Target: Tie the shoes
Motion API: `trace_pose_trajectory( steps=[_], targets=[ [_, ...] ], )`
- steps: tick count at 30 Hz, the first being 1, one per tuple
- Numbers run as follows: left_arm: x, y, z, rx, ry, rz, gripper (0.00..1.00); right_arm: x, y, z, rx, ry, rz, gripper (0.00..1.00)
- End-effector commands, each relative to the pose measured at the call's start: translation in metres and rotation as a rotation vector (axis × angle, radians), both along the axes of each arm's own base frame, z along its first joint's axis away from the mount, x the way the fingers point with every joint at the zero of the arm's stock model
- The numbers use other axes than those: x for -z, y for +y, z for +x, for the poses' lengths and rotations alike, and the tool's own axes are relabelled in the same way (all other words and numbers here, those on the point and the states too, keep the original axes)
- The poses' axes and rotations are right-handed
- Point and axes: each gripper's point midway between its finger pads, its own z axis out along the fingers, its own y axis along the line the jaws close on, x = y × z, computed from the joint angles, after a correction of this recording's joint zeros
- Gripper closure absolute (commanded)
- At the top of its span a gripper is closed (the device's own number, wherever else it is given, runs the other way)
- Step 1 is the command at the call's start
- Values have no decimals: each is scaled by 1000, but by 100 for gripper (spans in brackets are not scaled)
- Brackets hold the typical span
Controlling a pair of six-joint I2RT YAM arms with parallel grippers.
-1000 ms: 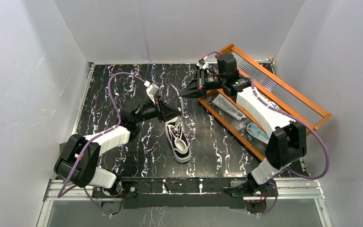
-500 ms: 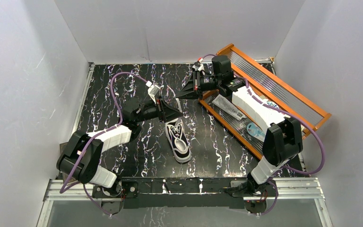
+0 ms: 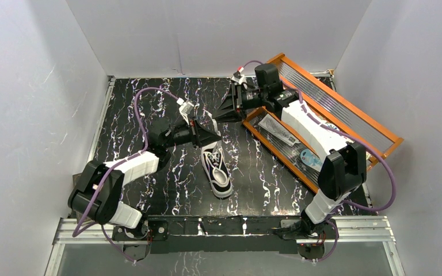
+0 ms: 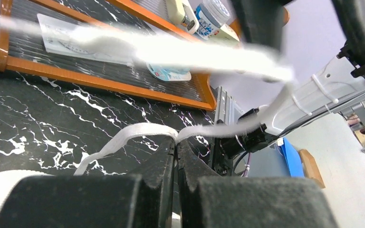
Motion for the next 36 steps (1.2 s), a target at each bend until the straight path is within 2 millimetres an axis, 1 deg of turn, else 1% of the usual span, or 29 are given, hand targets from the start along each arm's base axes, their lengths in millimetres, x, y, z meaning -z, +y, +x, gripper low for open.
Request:
trace_pose_trajectory(
  steps=[1,2,4,6,7,9,11,13,14,18,20,21,23,24,26,27,29,30,31,33,36],
  targets=[
    [-34,12,-4,-43,-74,-23,100,8,-28,21,-25,-258,-132,47],
    [-35,13,-5,-50,-68,-23,100,13,-38,31,-5,-302,-190,39],
    [-33,16,-6,-61,-40,-25,100,19,-59,50,43,-371,-286,29],
    [-32,18,-6,-75,-16,-31,100,28,-80,67,89,-448,-349,25],
    [-33,19,-6,-82,-7,-35,100,39,-91,75,114,-467,-400,25],
    [-33,21,-4,-98,4,-41,100,64,-109,84,133,-489,-510,24],
    [-33,24,-2,-111,17,-46,100,82,-116,87,118,-512,-571,24],
    [-33,25,-1,-116,29,-54,100,88,-111,84,84,-566,-545,25],
    [-34,26,0,-119,36,-59,100,90,-104,80,56,-595,-513,26],
    [-37,31,3,-134,45,-84,100,103,-69,52,-74,-702,-391,30],
    [-40,35,5,-146,44,-93,100,105,-57,39,-103,-712,-297,32],
    [-40,37,5,-149,45,-95,100,104,-52,35,-108,-707,-252,39],
    [-41,37,6,-146,47,-101,100,105,-46,26,-133,-694,-186,47],
    [-41,37,5,-142,51,-103,100,102,-41,20,-154,-715,-148,49],
    [-42,36,5,-130,60,-109,100,104,-32,13,-189,-806,-108,50],
    [-42,36,4,-124,64,-112,100,103,-28,13,-196,-877,-74,50],
    [-44,35,3,-112,69,-116,100,100,-24,8,-212,-997,26,55],
    [-44,34,3,-107,71,-117,100,104,-23,6,-218,-1039,47,56],
    [-46,34,3,-103,73,-119,100,105,-21,8,-213,-1080,46,57],
    [-47,33,4,-95,79,-122,100,111,-20,20,-196,-1131,11,56],
    [-48,32,5,-89,93,-124,100,124,-12,21,-259,-1126,22,59]
  ],
)
